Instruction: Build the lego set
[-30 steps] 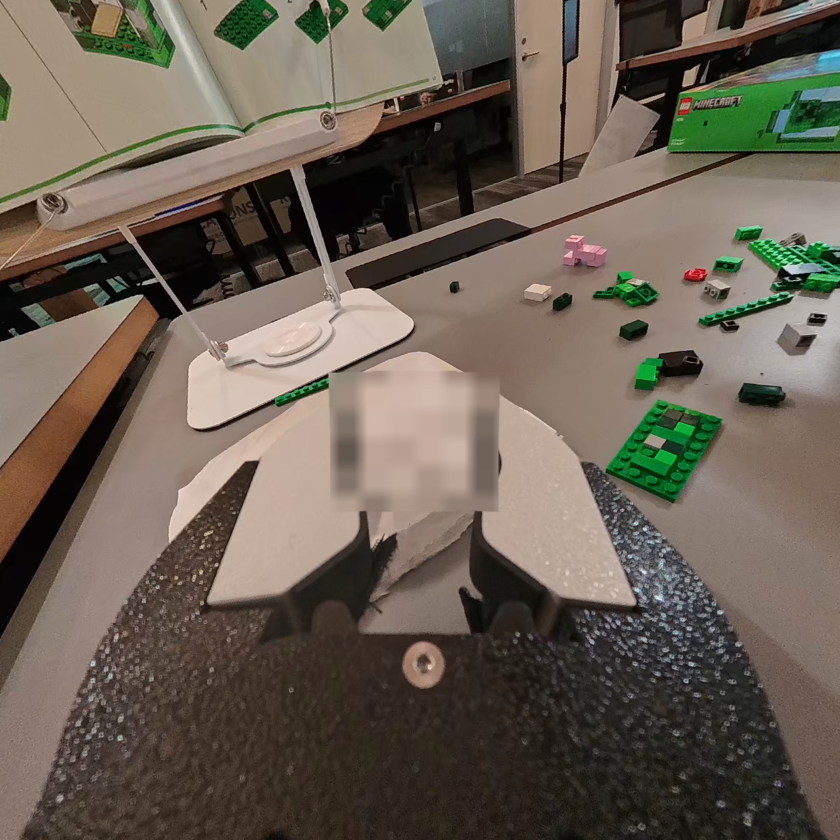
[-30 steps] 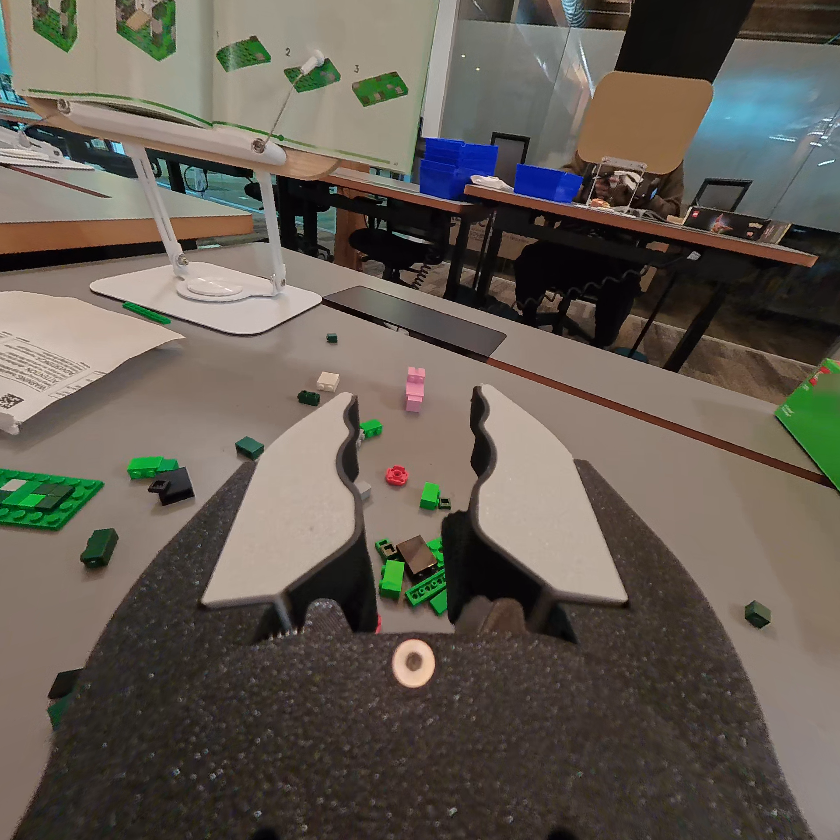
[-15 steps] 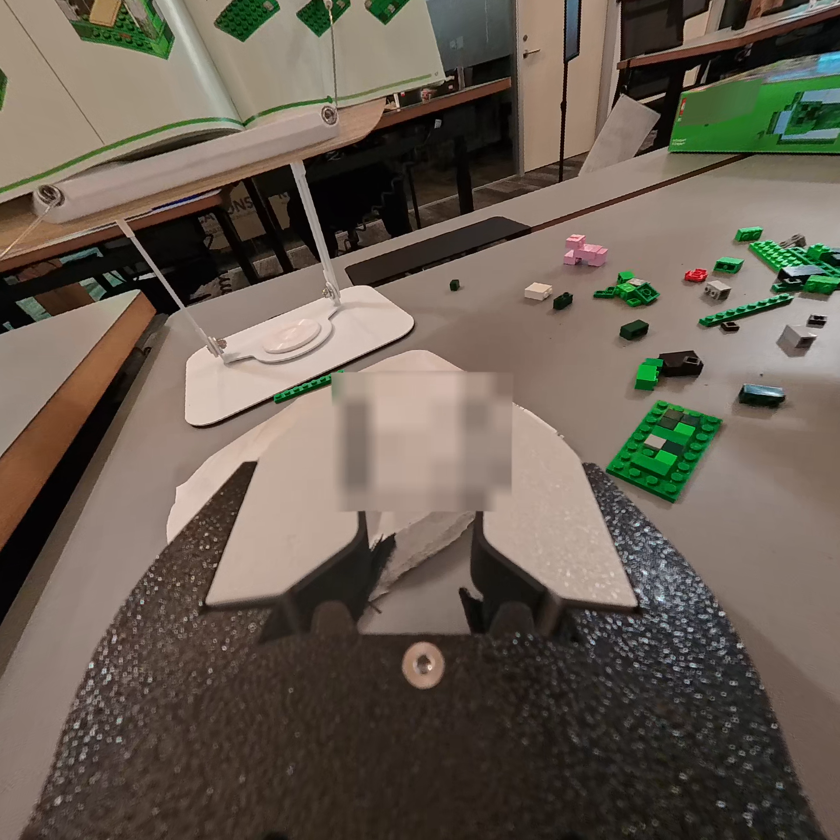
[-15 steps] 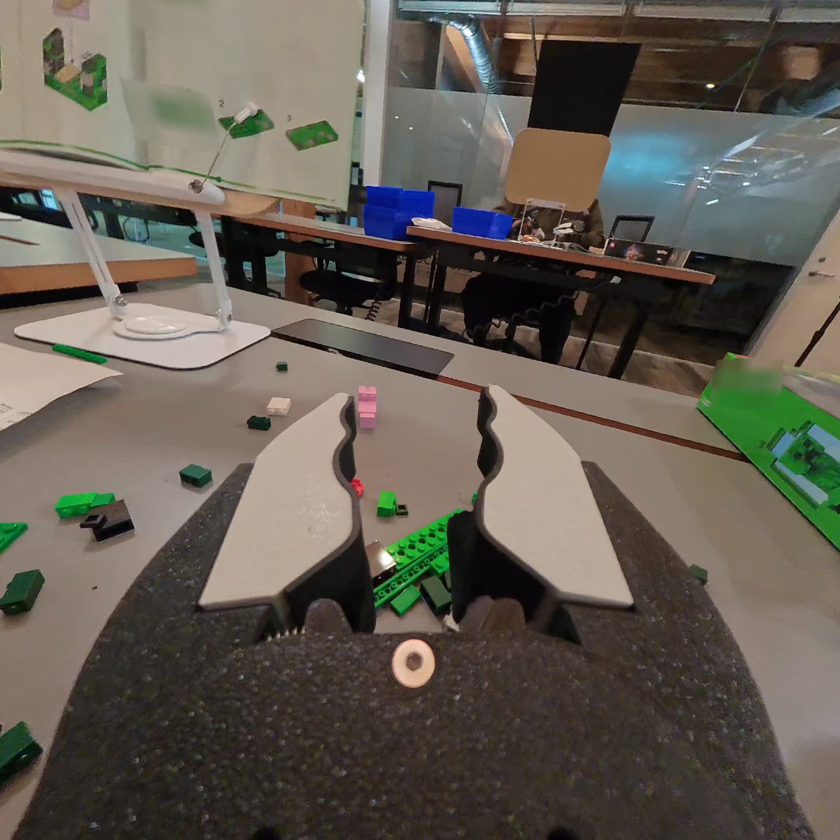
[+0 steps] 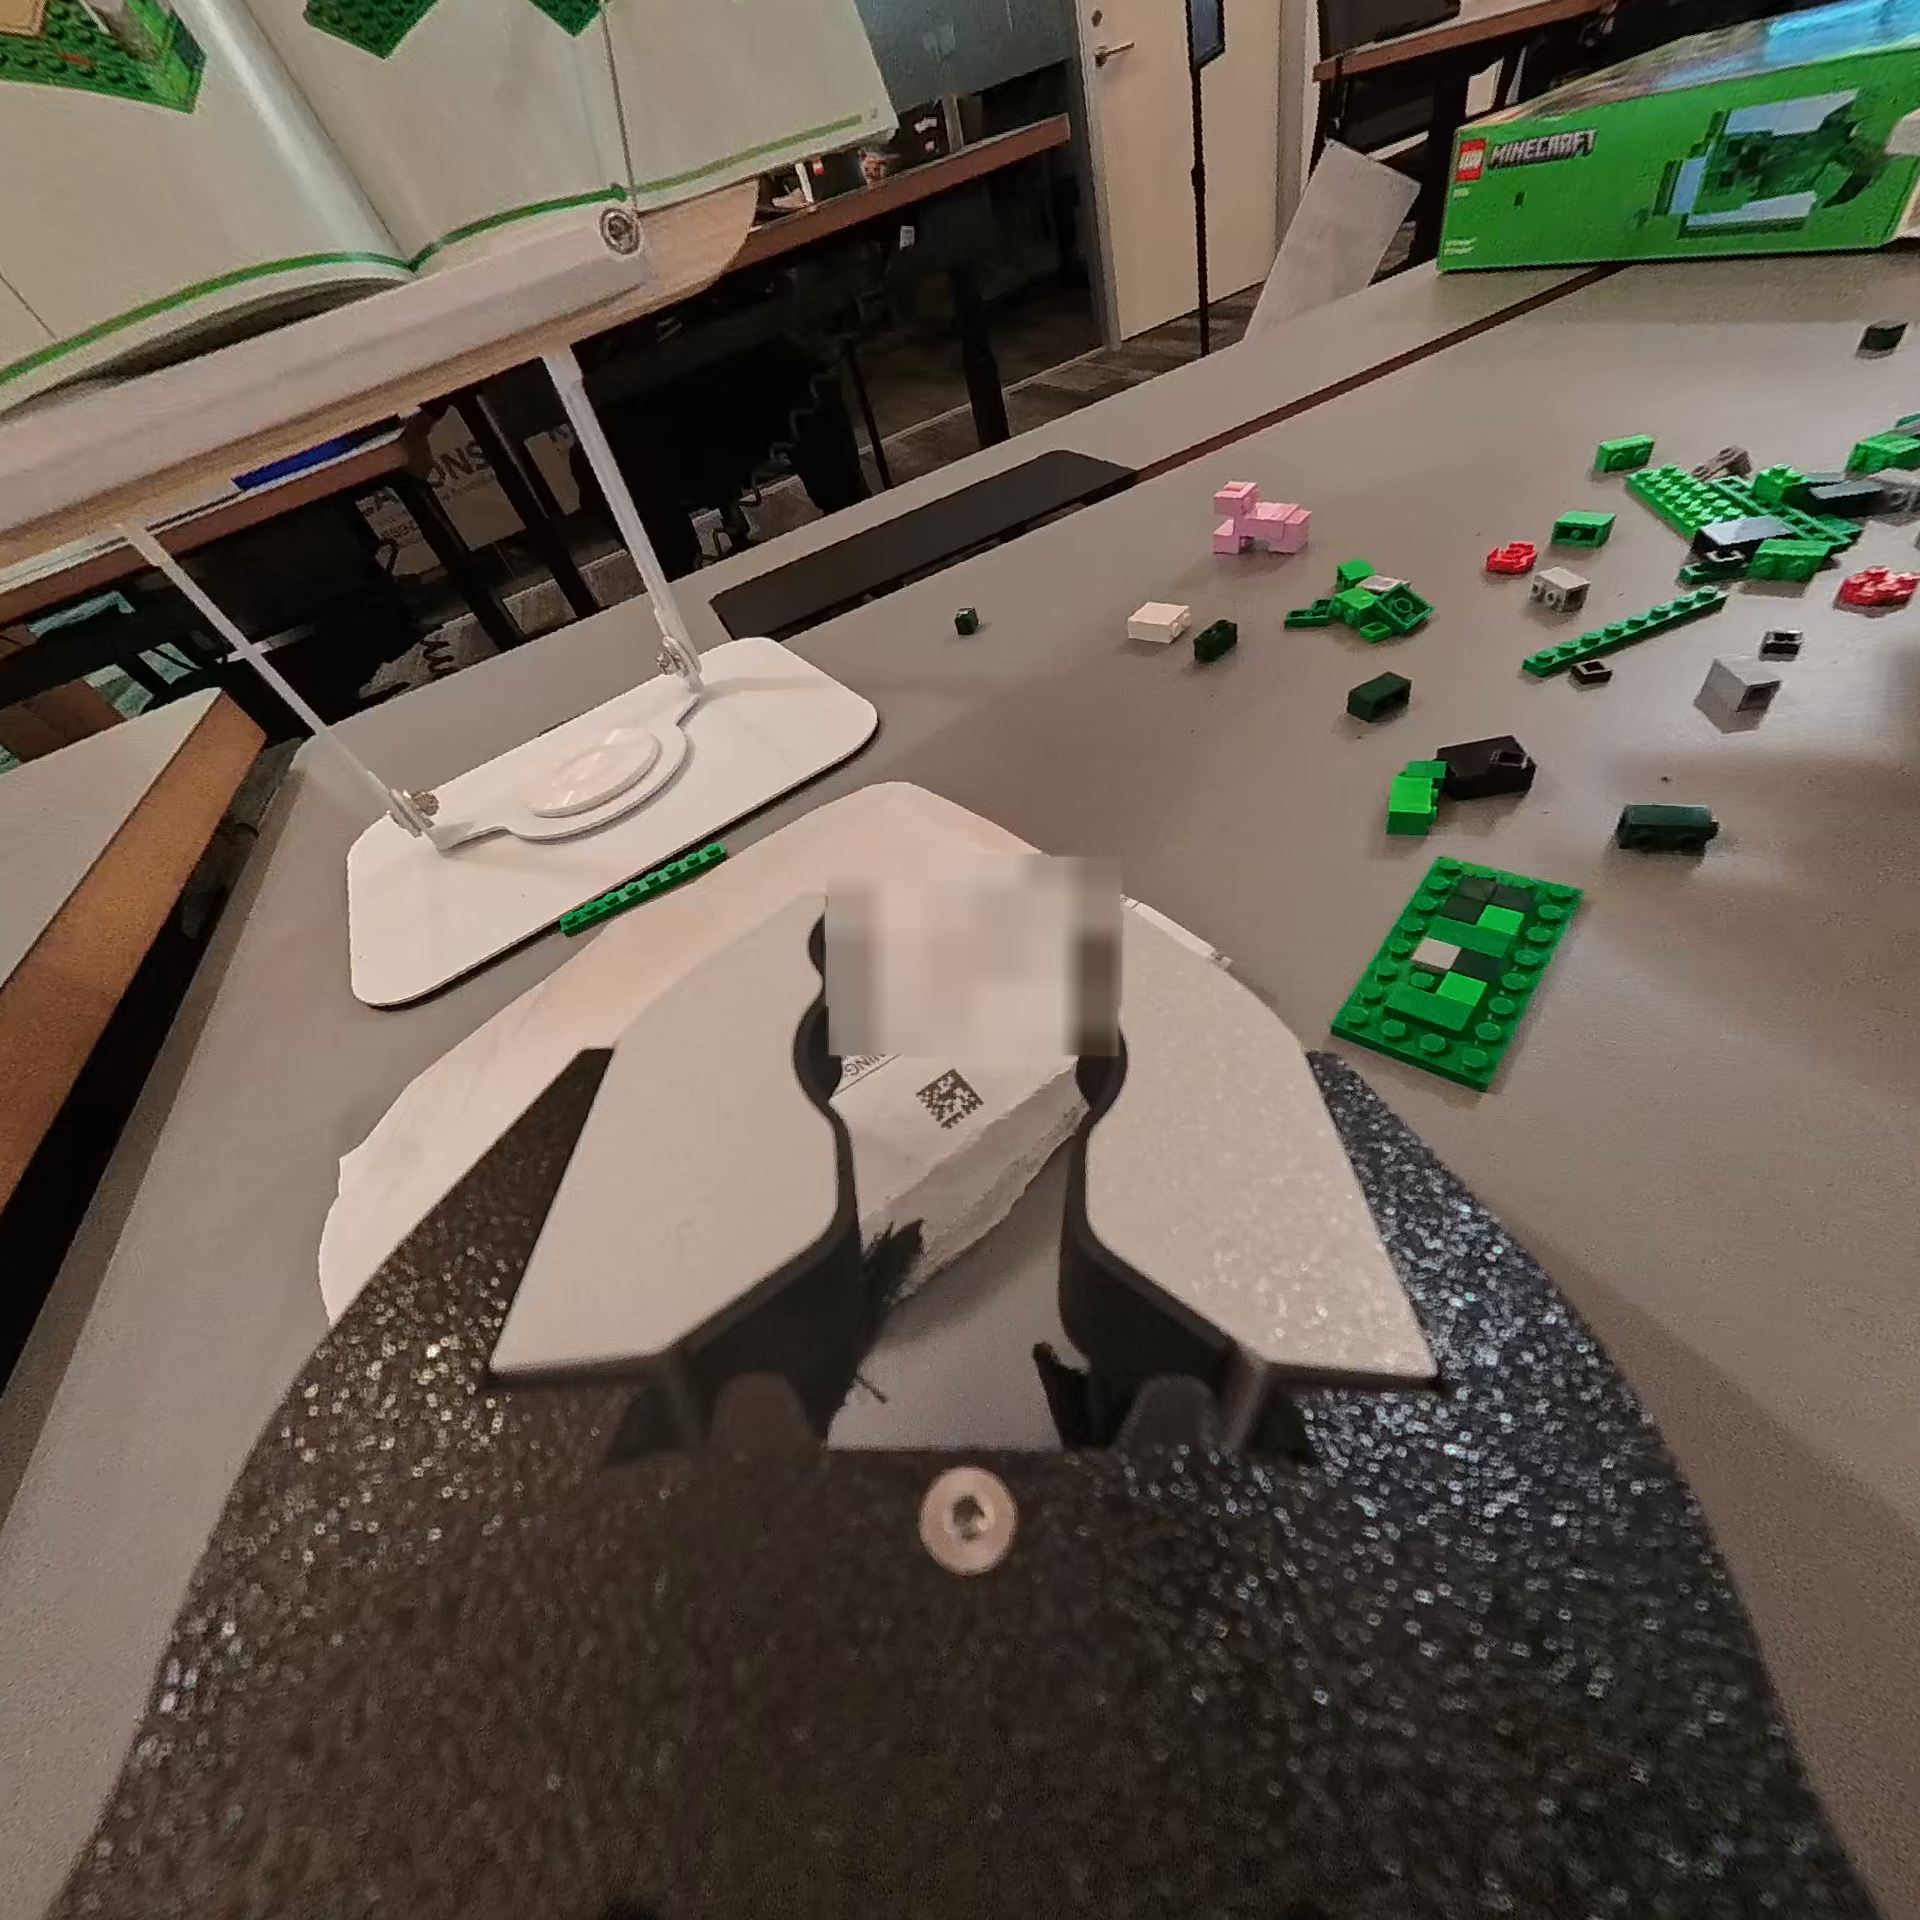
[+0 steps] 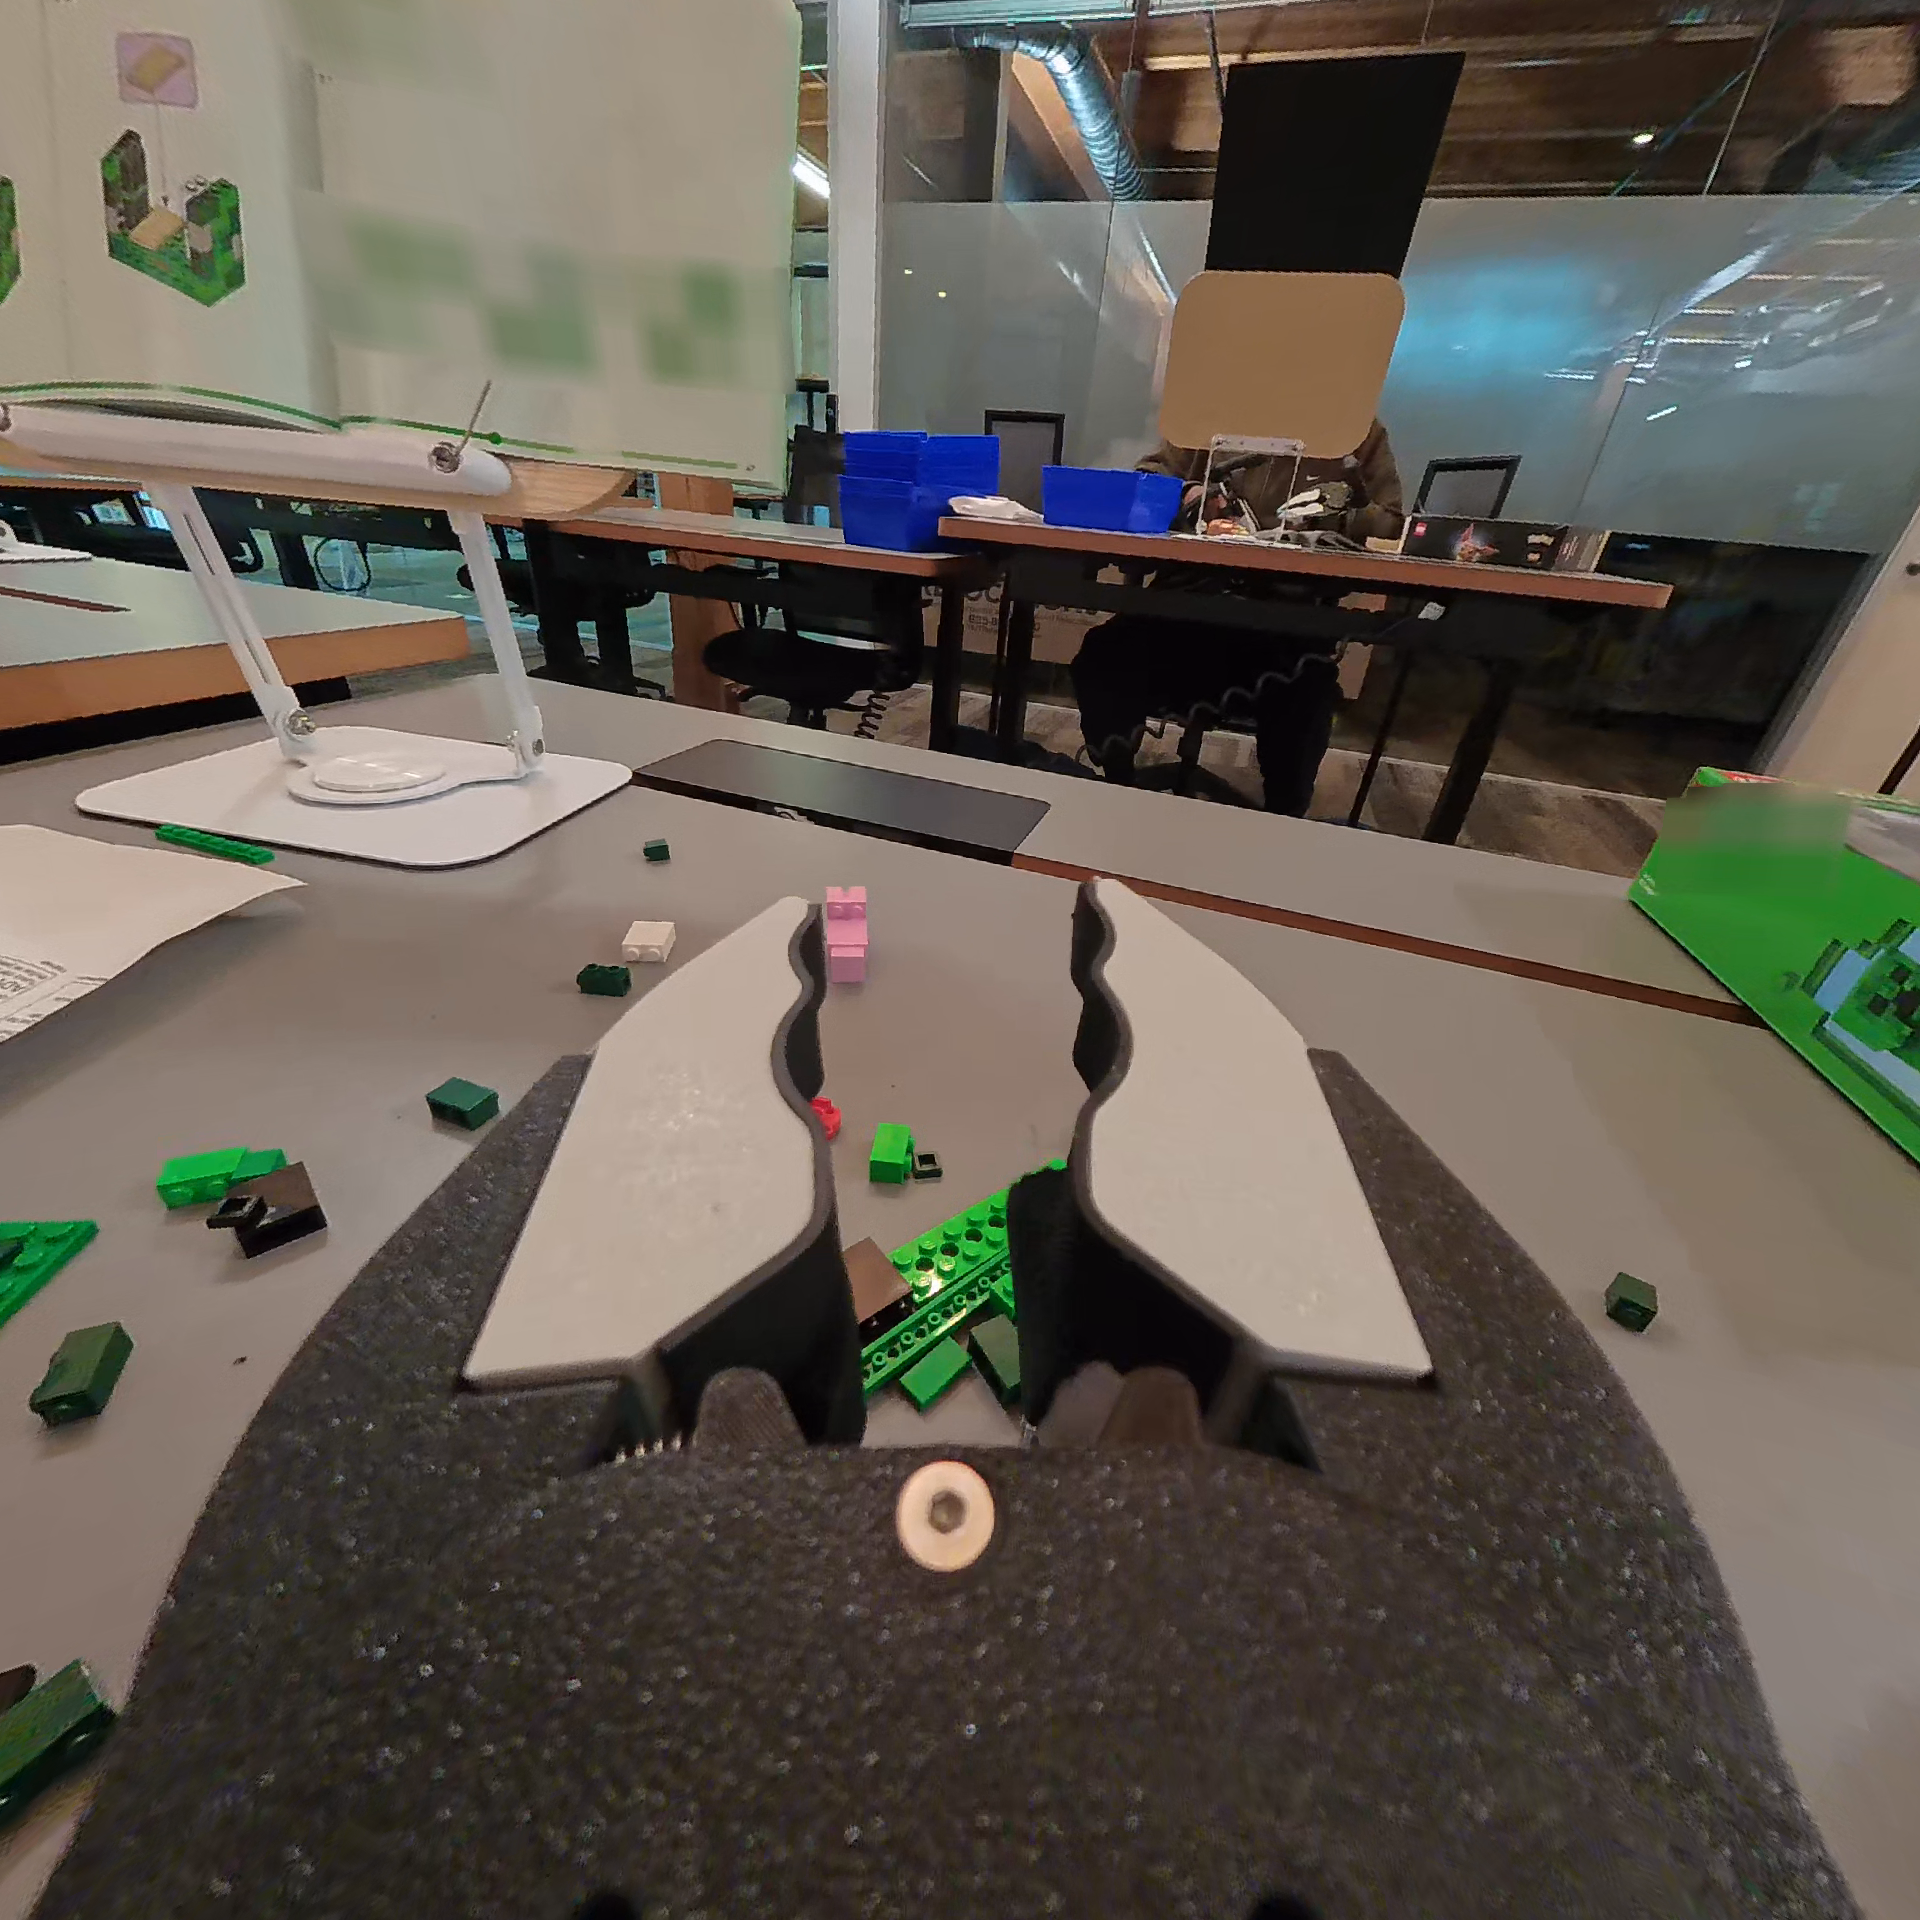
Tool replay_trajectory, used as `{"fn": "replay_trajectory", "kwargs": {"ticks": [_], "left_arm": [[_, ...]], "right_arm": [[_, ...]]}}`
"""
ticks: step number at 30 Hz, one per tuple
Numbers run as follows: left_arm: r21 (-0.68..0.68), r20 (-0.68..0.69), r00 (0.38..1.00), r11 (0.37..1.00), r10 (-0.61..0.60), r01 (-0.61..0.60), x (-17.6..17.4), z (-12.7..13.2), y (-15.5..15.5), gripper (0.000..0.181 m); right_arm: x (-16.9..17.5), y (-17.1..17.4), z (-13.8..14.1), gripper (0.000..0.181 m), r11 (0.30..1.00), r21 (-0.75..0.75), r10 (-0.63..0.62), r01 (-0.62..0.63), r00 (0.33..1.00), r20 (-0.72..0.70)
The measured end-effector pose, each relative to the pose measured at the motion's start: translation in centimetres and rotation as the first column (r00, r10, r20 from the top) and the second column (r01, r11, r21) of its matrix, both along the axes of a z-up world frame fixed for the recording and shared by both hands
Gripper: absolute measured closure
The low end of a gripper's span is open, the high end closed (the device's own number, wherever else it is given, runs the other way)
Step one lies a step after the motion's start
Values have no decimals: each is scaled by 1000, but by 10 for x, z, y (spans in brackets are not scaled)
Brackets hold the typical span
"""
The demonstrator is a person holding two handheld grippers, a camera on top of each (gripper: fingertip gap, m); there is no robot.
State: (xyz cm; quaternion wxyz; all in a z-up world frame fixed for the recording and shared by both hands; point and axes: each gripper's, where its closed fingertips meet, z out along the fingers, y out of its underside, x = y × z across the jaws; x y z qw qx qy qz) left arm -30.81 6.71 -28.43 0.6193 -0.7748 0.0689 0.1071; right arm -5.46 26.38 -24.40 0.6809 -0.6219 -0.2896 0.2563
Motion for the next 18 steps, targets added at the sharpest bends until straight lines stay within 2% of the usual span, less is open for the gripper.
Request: {"fn": "replay_trajectory", "kwargs": {"ticks": [18], "left_arm": [[15, 27, 1000, 1000, 3, -4, -2, 2, -1, 139]], "right_arm": [[-1, 1, -1, 138, 1000, -5, 4, -4, 1000, 3]]}}
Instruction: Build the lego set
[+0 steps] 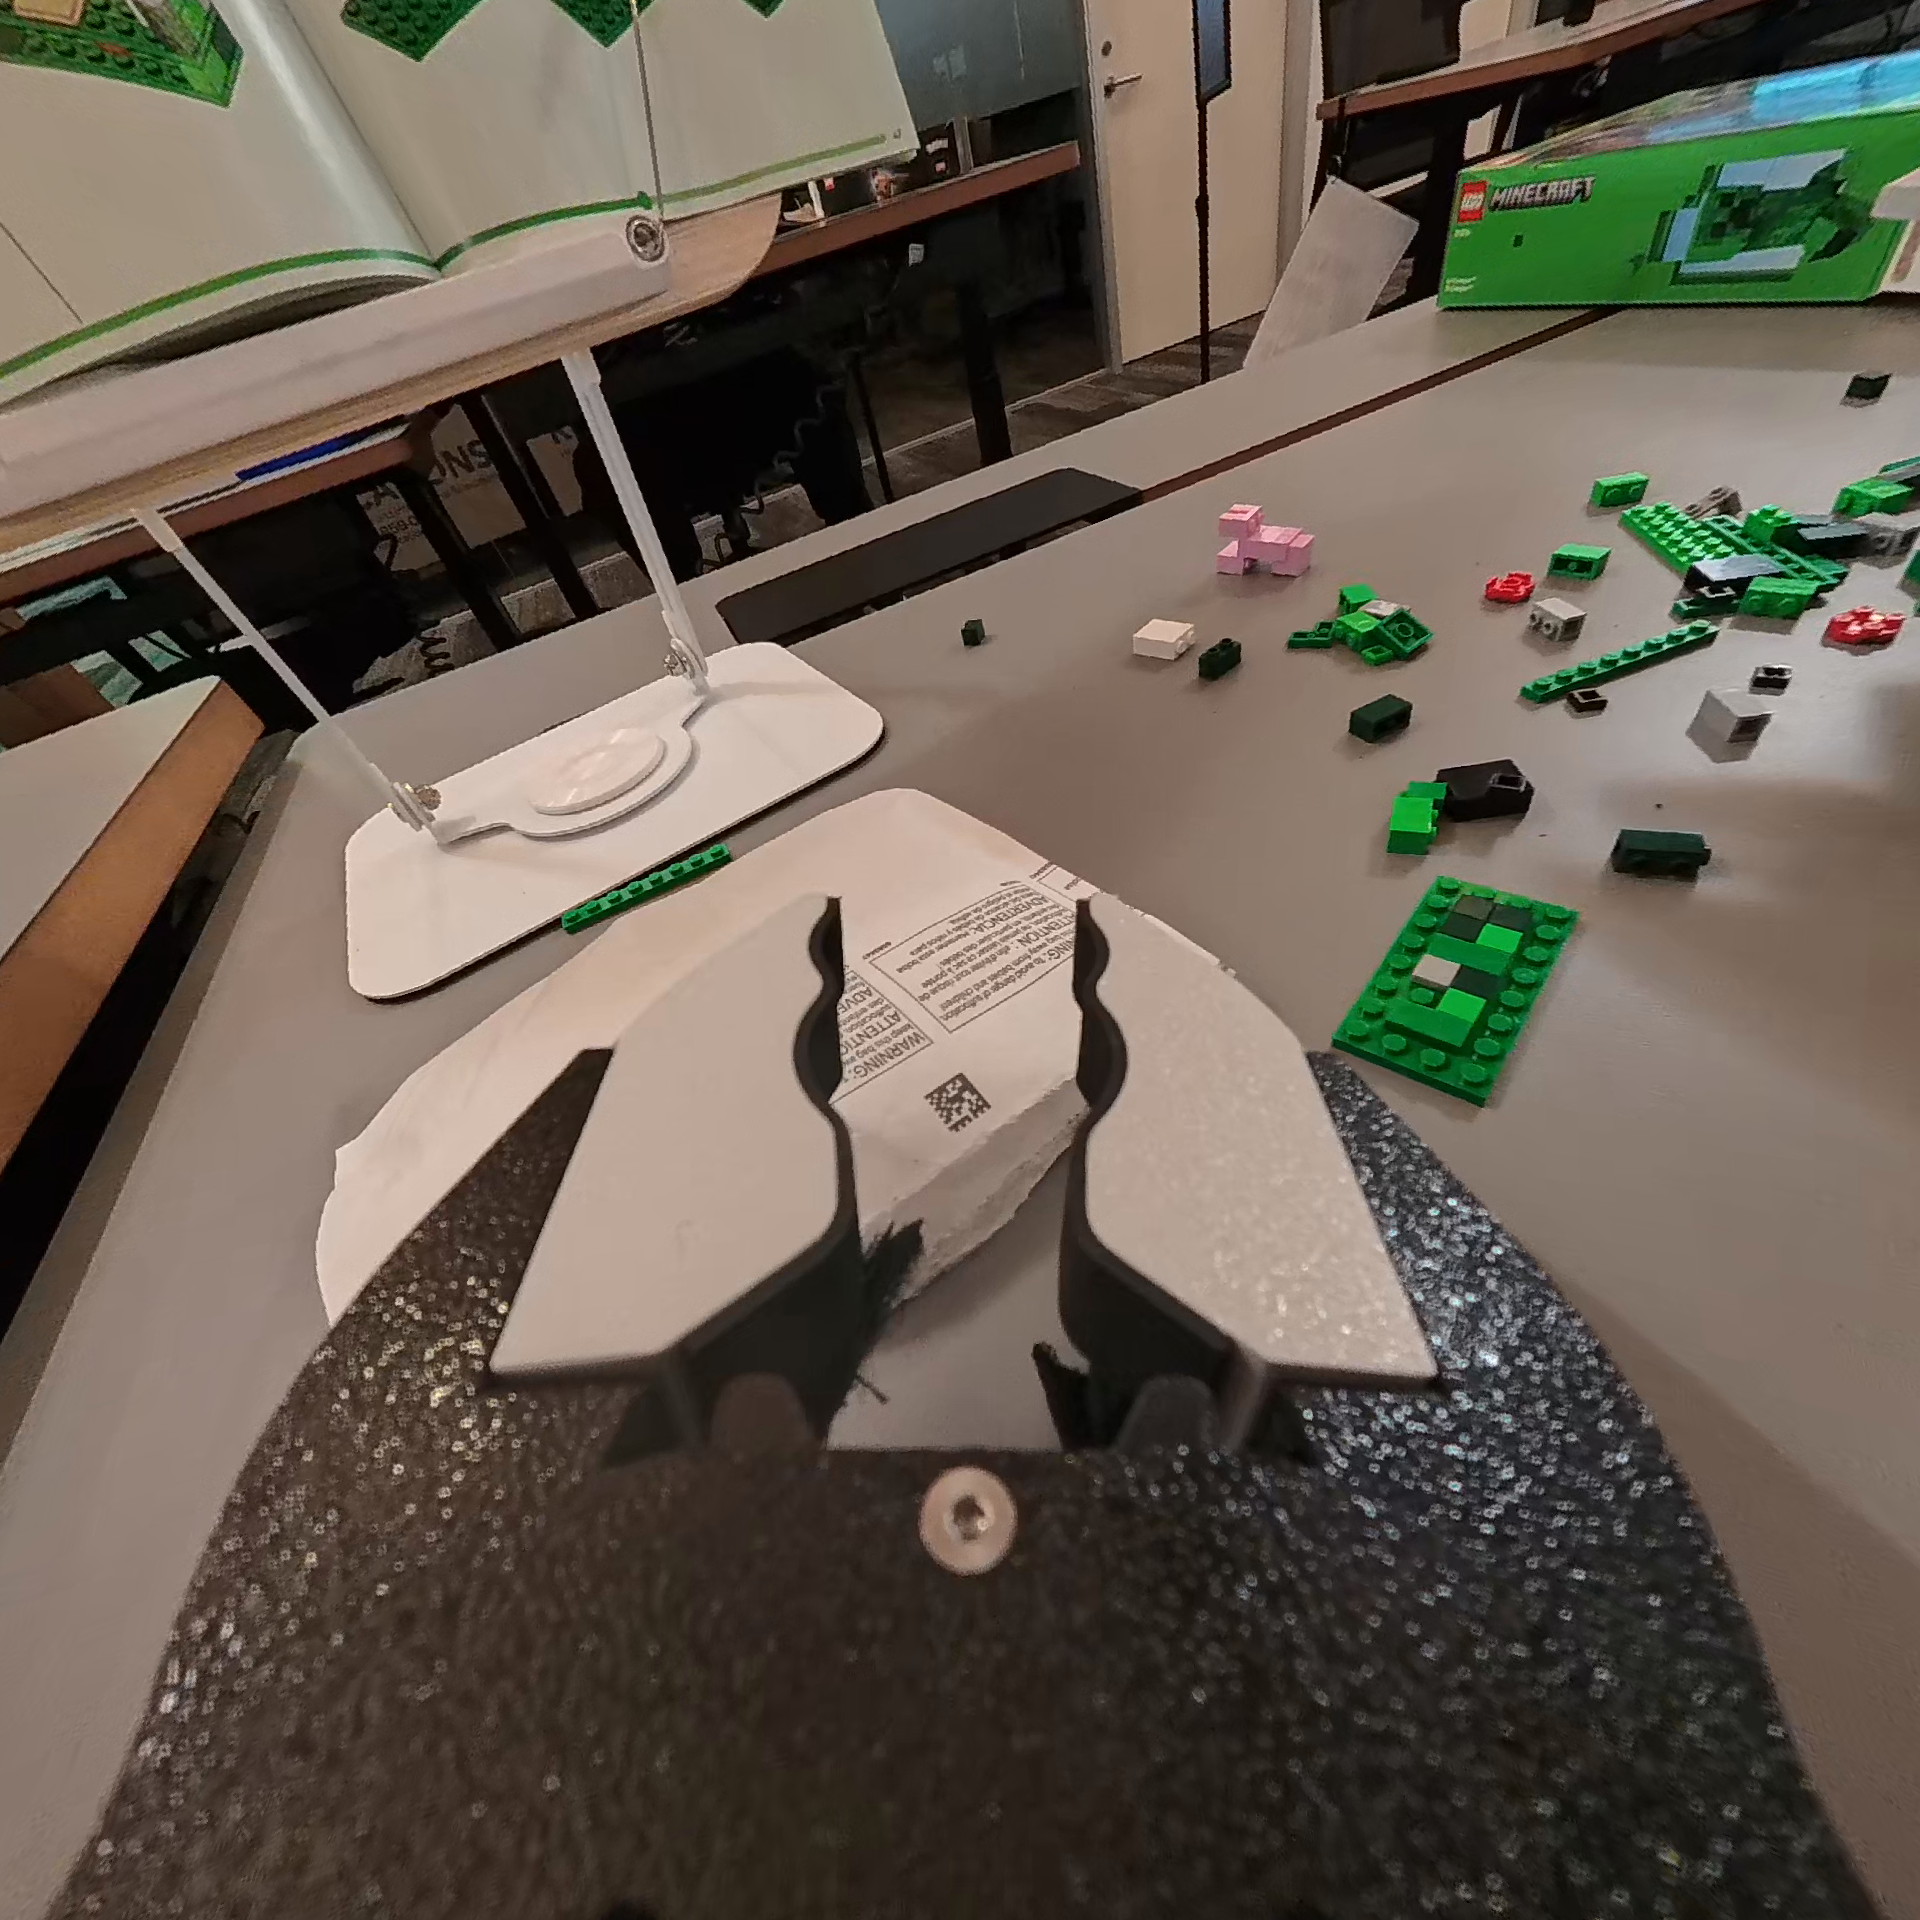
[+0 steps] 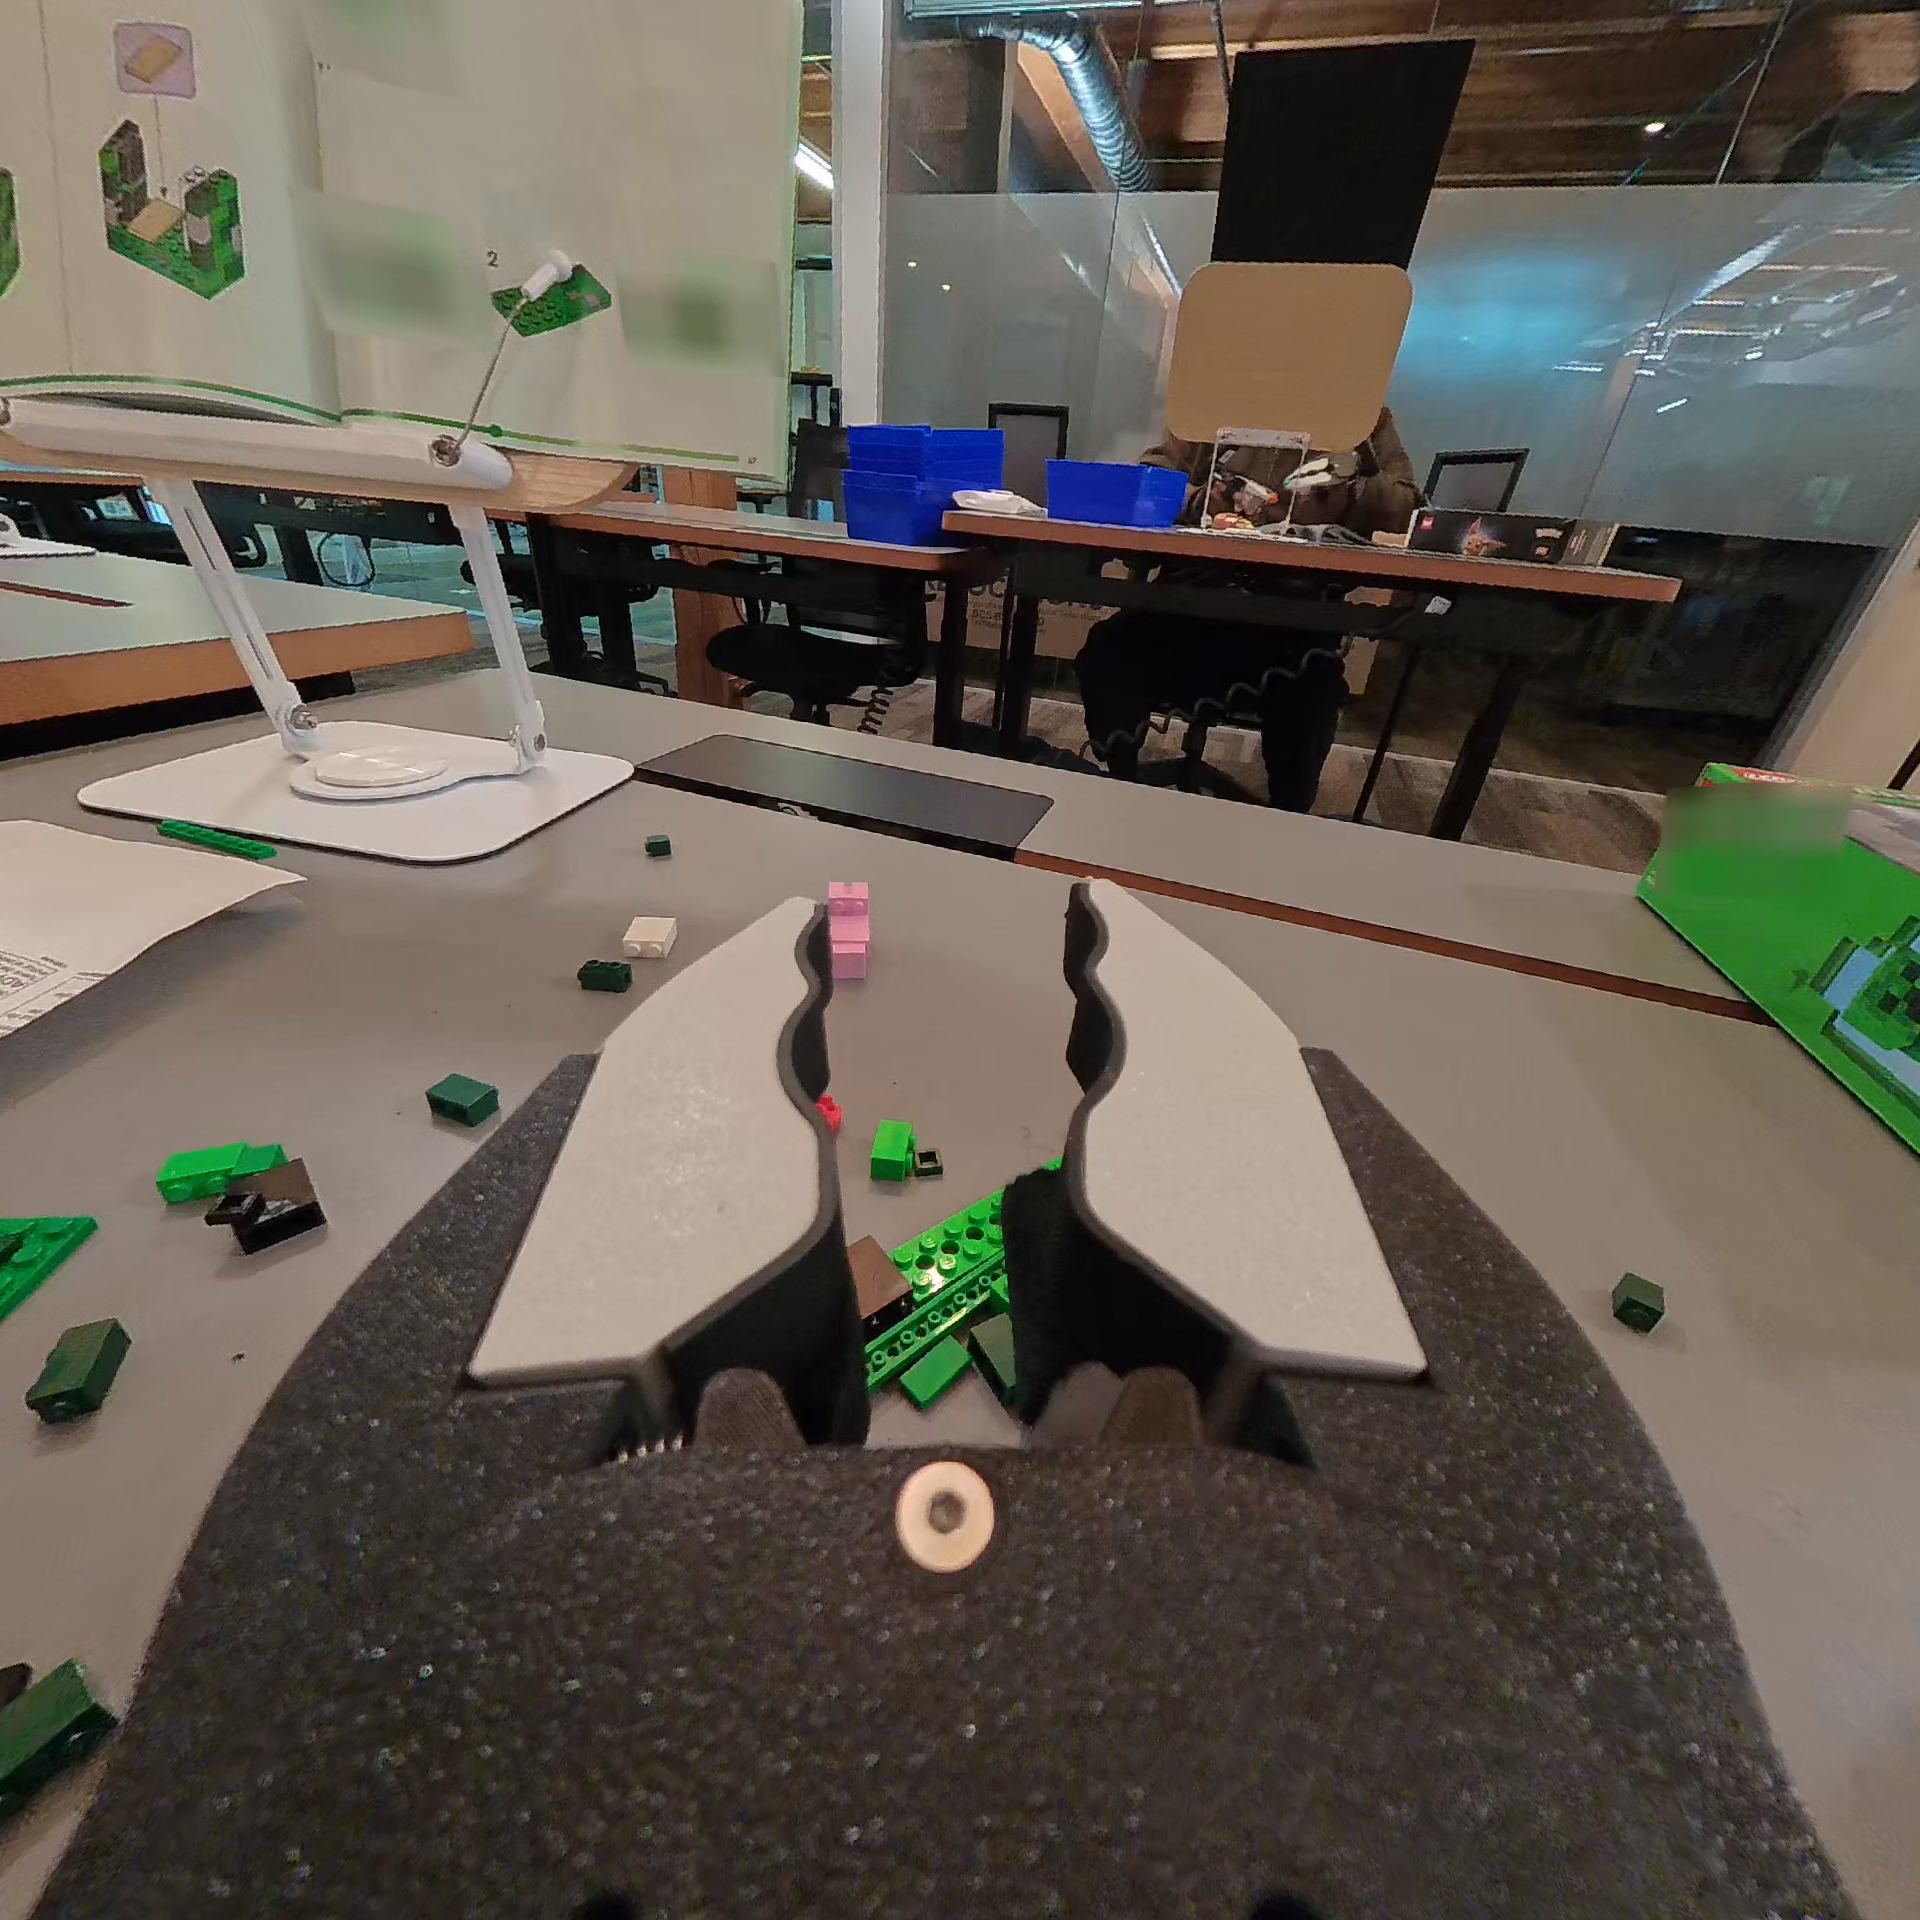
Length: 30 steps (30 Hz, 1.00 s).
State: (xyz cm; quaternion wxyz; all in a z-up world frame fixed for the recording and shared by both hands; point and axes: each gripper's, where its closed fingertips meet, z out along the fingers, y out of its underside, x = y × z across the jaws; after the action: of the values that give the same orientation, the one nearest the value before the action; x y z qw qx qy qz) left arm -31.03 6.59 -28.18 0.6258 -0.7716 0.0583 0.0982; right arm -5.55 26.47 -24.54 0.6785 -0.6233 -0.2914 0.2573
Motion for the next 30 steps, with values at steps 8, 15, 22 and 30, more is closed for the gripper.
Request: {"fn": "replay_trajectory", "kwargs": {"ticks": [8, 15, 22, 30], "left_arm": [[-8, 1, 1000, 1000, -2, 2, 0, -1, 0, 139], [9, 27, 1000, 1000, 1, -1, -2, 2, -1, 139], [14, 42, 999, 1000, -5, 4, -2, 3, -2, 139], [12, 44, 999, 1000, -6, 5, -2, 2, -2, 139]], "right_arm": [[6, 4, 4, 140, 997, 55, -45, 44, 999, 13], [51, 22, 19, 140, 975, 105, -197, 197, 980, -9], [70, 40, 2, 140, 966, 28, -256, 256, 967, -6], [71, 39, 3, 143, 965, 44, -260, 260, 966, -12]]}}
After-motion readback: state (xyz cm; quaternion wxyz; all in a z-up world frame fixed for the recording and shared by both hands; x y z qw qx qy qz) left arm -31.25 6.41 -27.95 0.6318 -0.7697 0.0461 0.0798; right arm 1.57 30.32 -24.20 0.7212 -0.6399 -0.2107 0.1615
